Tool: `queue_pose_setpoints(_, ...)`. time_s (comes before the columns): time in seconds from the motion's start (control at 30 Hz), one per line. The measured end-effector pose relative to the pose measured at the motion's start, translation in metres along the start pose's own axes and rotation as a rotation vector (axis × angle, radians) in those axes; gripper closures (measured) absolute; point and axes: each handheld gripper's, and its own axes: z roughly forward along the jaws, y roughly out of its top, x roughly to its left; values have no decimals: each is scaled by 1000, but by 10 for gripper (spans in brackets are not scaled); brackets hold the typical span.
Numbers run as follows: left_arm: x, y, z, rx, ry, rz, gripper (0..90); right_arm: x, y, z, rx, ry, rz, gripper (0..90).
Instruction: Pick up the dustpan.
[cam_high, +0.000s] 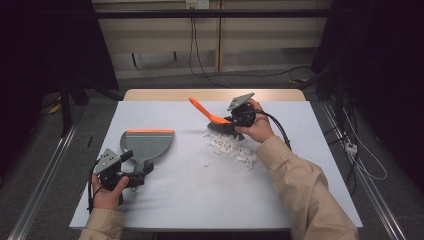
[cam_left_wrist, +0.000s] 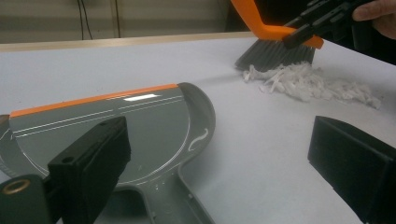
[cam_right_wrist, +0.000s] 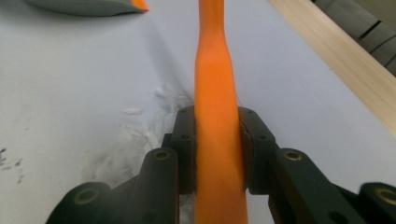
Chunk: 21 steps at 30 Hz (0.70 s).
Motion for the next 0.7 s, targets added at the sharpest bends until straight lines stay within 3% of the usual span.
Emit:
queue_pose_setpoints(0.23,2,0,-1,-5,5,-4,55,12,-1,-8,17,65,-28,717)
queue_pose_setpoints(0.47,1,0,-1,1,-2,2,55,34,-5,-19,28,125,-69,718)
queue_pose_setpoints(0.57,1,0,0,-2,-3,2,55,41,-3,-27,14,96,-79,718)
queue_pose_setpoints(0.63,1,0,0,0,-1,4,55,40,-2,-32,-20,89,-46,718)
queue_pose_setpoints(0.7,1,0,0,-3,-2,3,55,38,1,-37,-39,45,-6,718)
